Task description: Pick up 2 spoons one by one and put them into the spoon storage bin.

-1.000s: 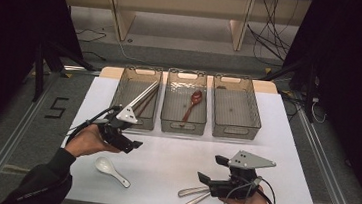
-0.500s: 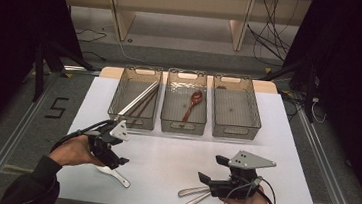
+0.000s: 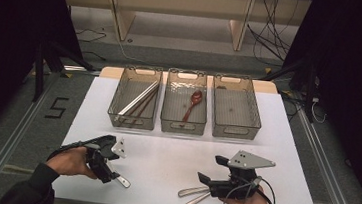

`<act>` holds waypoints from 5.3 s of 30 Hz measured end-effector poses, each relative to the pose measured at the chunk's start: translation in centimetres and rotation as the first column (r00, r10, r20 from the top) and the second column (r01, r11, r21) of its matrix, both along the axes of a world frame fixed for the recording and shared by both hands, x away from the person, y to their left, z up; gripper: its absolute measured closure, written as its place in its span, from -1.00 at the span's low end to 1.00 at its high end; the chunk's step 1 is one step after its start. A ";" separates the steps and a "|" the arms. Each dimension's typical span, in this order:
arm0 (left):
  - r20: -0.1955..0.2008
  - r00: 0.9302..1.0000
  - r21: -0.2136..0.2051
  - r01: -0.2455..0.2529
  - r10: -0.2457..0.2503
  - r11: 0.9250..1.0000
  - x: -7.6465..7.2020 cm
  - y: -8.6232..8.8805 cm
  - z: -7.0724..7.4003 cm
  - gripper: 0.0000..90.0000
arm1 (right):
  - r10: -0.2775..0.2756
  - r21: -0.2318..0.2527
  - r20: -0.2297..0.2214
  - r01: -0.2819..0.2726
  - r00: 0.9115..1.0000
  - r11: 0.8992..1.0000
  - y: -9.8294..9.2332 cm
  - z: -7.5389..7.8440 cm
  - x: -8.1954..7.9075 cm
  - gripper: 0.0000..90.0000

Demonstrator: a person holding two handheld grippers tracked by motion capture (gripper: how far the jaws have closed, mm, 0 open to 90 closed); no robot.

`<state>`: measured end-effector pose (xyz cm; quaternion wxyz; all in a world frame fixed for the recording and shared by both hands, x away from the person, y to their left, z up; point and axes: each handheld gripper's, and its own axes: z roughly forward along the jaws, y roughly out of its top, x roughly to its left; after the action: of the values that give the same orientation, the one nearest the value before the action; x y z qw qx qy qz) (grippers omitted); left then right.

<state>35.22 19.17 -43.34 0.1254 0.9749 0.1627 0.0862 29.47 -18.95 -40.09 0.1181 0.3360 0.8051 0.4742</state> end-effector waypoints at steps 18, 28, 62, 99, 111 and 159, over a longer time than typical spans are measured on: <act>-0.015 0.996 0.095 0.090 -0.089 0.991 -0.8 -0.4 -2.3 -0.23 | 0.002 -0.003 0.002 -0.002 1.000 1.000 0.1 0.0 0.0 -0.50; 0.016 0.999 0.080 0.045 -0.046 0.996 -0.3 -0.4 -2.7 0.28 | 0.003 -0.004 0.000 -0.003 1.000 1.000 0.1 0.0 0.0 -0.49; 0.042 0.999 0.046 0.029 -0.031 0.999 1.3 -0.4 -2.4 0.77 | 0.010 -0.013 -0.001 -0.010 1.000 1.000 0.5 -0.1 0.0 -0.49; 0.090 0.995 0.003 -0.031 0.031 1.000 2.1 -0.5 -2.0 0.83 | 0.009 -0.014 -0.004 -0.009 1.000 1.000 0.4 -0.1 0.0 -0.49; 0.071 0.977 -0.113 -0.191 0.200 0.975 2.9 0.5 -0.5 0.83 | 0.010 -0.015 -0.004 -0.010 1.000 1.000 0.4 -0.1 0.0 -0.49; -0.016 0.933 -0.552 -0.309 0.360 0.775 13.1 -8.4 8.6 0.83 | 0.013 0.005 -0.010 -0.013 1.000 1.000 0.2 -0.2 0.2 -0.49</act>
<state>48.35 10.79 -34.75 0.3875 0.8488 0.3451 0.1013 29.67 -18.76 -40.31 0.1102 0.3335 0.8067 0.4752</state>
